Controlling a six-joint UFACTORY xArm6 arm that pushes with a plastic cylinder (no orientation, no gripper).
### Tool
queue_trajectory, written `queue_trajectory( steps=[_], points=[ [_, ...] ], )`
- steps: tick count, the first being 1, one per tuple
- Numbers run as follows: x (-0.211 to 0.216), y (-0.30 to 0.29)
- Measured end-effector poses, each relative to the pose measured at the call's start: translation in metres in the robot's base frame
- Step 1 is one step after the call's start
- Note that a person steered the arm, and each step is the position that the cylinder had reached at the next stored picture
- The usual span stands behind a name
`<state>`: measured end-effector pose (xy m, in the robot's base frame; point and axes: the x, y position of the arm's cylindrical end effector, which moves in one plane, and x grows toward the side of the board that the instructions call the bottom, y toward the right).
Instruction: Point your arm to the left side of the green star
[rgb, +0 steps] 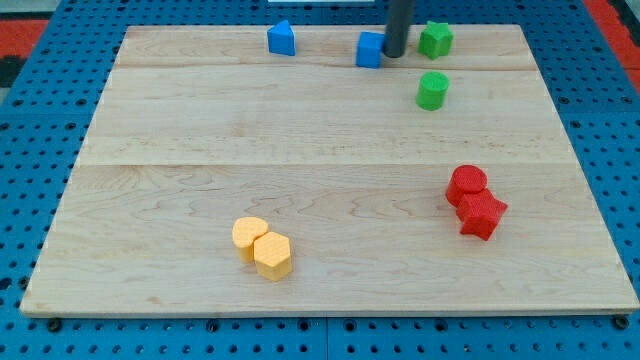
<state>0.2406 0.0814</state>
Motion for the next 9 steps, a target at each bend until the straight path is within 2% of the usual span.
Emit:
queue_trajectory(
  steps=[1, 2, 5, 9],
  points=[
    [-0.009, -0.006],
    [-0.009, -0.039],
    [-0.029, 0.043],
    [-0.026, 0.026]
  ],
)
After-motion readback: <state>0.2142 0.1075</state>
